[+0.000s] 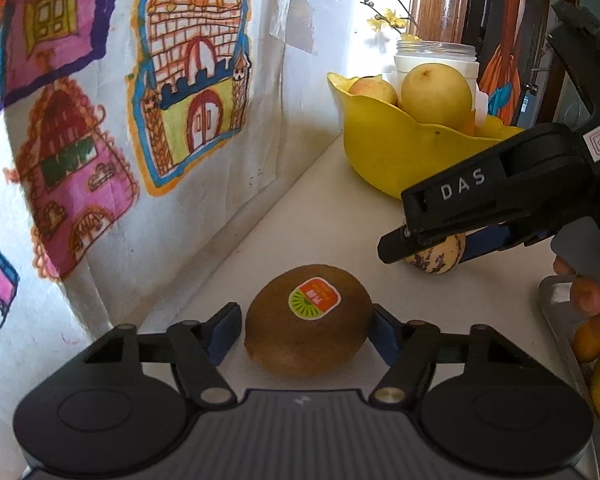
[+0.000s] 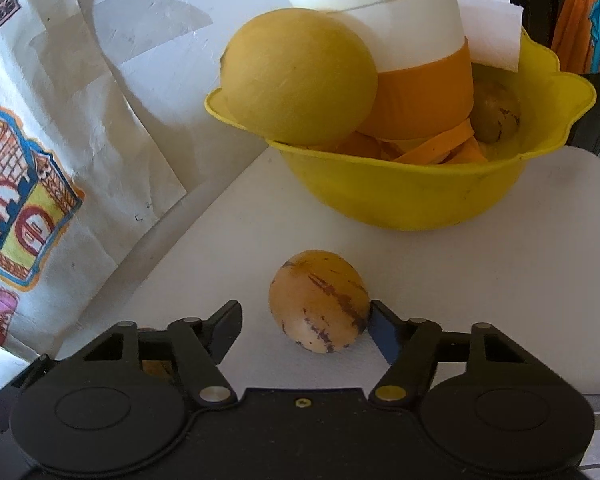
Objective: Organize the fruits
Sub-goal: 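Close the right tool on the striped melon while the left tool grasps the kiwi, then carry the striped melon in the right tool to the tray while the left tool carries the kiwi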
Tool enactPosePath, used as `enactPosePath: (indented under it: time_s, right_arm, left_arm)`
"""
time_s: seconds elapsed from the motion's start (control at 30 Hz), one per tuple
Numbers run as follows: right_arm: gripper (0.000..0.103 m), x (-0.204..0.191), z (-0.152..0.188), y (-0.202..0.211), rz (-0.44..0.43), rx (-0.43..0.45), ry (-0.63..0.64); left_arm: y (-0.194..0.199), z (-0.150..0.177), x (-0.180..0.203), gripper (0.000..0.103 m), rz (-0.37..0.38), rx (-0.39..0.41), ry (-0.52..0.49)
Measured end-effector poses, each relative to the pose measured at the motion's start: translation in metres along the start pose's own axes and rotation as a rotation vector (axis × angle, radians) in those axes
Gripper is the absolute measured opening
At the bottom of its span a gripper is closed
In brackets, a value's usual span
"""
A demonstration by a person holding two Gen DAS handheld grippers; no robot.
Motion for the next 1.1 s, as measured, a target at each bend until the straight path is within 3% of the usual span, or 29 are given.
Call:
enactPosePath:
  time_s: [0.47,0.63,1.1]
  right_arm:
    - [0.062,-0.008,0.001,-0.005,0.053,0.005,0.079]
    - [0.053,-0.011,0.004,-0.005,0.087,0.018,0.124]
    - [0.052,-0.001,0.013,0.011,-0.017,0.002,0.059]
  left_arm:
    - [-0.009,-0.007,0.012,0.065,-0.021,-0.001,-0.022]
    - [-0.012,-0.008,0.014,0.065,-0.031,-0.002,-0.011]
    - [-0.006,-0.004,0.024,0.064,-0.017,-0.025,0.024]
Point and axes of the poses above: each gripper's, at about its wrist camera, not at the fingertips, and y roughly against the way its jaws point, x to its right, z to its underside, the point moved 4 cm from there along -y, roughly the way its jaws point, and after that the axes turned 5 degrees about -z, right-handed, at the moved point
